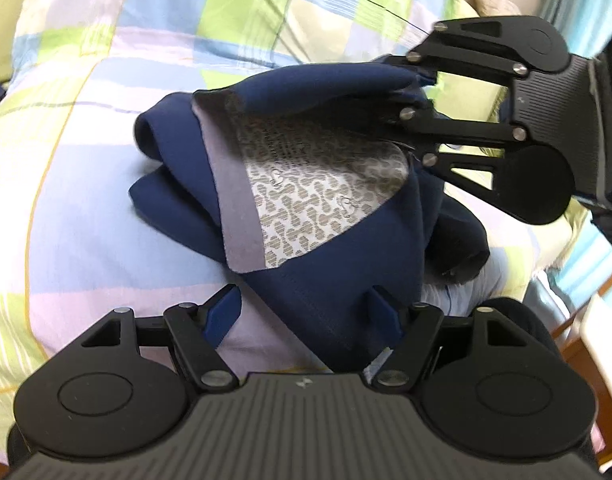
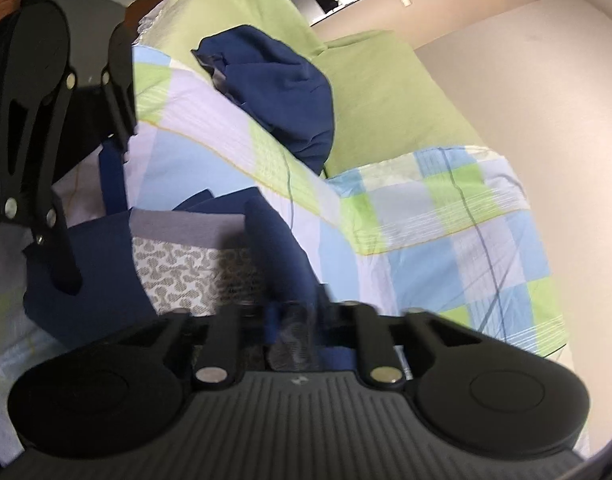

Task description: Fold clothes

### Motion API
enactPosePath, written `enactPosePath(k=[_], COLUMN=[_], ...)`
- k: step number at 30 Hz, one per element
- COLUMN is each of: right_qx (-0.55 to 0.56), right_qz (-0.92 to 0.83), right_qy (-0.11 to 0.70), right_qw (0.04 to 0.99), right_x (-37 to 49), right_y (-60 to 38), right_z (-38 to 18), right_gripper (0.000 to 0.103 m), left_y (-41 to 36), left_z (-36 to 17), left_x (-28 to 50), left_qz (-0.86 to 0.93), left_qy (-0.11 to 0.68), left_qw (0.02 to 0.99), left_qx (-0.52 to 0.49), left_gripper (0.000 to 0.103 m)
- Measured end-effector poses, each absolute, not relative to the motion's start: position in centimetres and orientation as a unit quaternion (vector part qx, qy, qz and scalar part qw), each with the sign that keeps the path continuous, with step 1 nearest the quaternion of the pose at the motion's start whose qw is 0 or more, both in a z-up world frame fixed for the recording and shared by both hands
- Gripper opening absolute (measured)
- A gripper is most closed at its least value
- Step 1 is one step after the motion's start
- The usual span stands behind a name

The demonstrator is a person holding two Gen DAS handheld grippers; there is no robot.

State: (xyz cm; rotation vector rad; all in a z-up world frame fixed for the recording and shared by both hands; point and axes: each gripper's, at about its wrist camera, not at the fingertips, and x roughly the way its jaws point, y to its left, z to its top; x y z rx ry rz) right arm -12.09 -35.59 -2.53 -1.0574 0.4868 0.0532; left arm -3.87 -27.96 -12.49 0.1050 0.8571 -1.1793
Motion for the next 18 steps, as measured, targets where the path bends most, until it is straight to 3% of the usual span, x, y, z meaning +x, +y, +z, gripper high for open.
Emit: enactPosePath(k=[7,9,10,11,12,15,16,18], right_qx=[-0.424,-0.415,-0.411,-0.408,-0.407,-0.410,-0.410,-0.408], right_qz=[-0.039,-0.058,-0.068,-0.077,-0.082,-0.102,-0.110,-0.125], right_qy=[0.184,0.173,0.170,0.169,0.169,0.170,0.168,0.164], right_qw=[0.886,0.892,0.893,0.894,0.894,0.890,0.890,0.889], right_x=[-12.4,-12.9,-13.1,-13.4,-13.4,-14.1,-14.6,-15.4], right_y=[-37.6,-38.0,-38.2,-38.4,-38.5,-39.0,-39.0,-38.9], right_z=[2.1,3.3,3.7,4.1,4.2,4.7,5.0,5.5], right_gripper=[0.004,0.004,0.004,0.004,0.004,0.004,0.004,0.004], left_y=[-28.3,-28.5,-28.7,-28.6,-28.5,-27.8,-27.5,-26.8], left_z=[-13.2,-13.4,-13.3,-12.8,-12.2,-10.4,-9.7,-8.2], left_x=[-3.2,-2.9,-2.9,-3.3,-3.7,-4.9,-5.1,-5.4], left_qz=[-0.541,-0.549,-0.555,-0.559,-0.562,-0.573,-0.578,-0.581], left_qy=[0.411,0.411,0.412,0.407,0.399,0.366,0.354,0.328], left_qw=[0.734,0.728,0.723,0.722,0.724,0.728,0.730,0.738], left_qx=[0.020,0.012,0.015,0.026,0.041,0.083,0.090,0.102], left_gripper=[0.071,0.066,0.057,0.037,0.028,0.020,0.010,0.004])
